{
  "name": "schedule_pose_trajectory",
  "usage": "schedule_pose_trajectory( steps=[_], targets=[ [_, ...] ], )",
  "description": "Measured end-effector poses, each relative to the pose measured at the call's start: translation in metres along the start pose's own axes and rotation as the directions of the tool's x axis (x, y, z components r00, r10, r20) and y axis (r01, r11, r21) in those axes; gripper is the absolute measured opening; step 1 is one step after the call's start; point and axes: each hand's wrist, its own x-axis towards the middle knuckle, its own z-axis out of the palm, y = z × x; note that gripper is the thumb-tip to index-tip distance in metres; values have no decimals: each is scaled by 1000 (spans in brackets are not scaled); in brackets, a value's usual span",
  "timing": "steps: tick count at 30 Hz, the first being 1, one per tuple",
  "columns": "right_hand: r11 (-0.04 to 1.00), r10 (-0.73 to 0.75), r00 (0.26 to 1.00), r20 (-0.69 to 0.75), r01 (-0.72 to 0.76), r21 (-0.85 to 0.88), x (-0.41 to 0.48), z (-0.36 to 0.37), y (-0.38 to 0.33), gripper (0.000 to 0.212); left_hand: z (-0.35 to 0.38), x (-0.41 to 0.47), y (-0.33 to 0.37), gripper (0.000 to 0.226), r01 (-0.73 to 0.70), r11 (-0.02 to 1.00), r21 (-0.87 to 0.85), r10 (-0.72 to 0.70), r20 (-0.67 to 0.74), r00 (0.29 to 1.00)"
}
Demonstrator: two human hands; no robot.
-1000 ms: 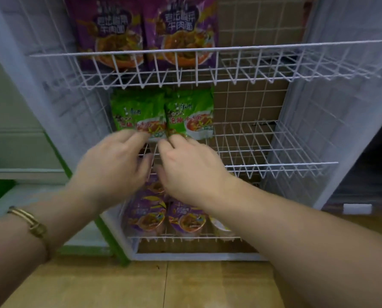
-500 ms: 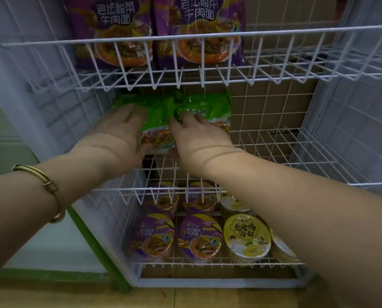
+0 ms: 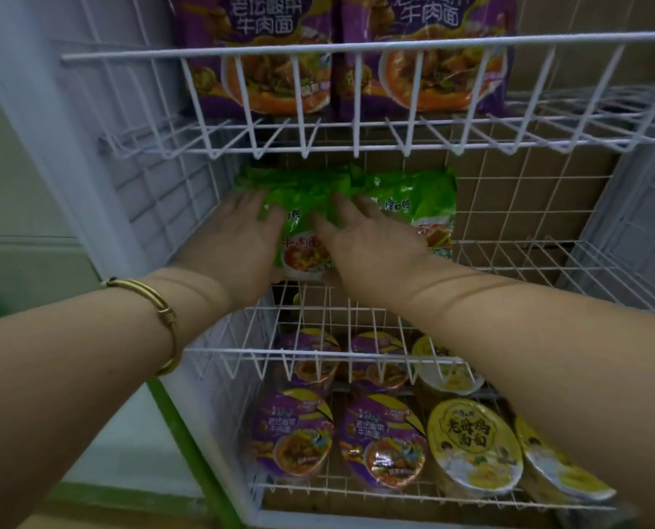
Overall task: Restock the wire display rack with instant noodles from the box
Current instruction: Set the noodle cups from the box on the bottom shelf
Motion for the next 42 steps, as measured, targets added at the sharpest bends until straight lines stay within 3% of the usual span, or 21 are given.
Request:
schedule_pose_trajectory(
  steps=[5,10,22,32,37,42],
  targets=[
    [995,-27,998,-54,21,-97,14,3,-8,64,16,8,0,56,-26,1000,12,26,-11,1000],
    [985,-39,996,-80,25,-173,25,14,-12,59,31,21,-1,59,-26,999,32,26,4,1000],
    [991,11,991,-135,-29,-132,37,33,-14,51,47,28,17,59,151,988,36,-153,52,987],
    [996,27,991,-131,-39,-86,36,35,-15,44,38,16,16,59,125,992,-11,-124,41,991],
    [996,-22,991,-135,9,-93,16,30,-9,44,23,11,20,47,100,994,42,-99,-16,995],
    [997,32,993,-111,-39,-65,-10,22,11,48,13,12,37,37,13,999,43,-10,-76,997]
  ],
)
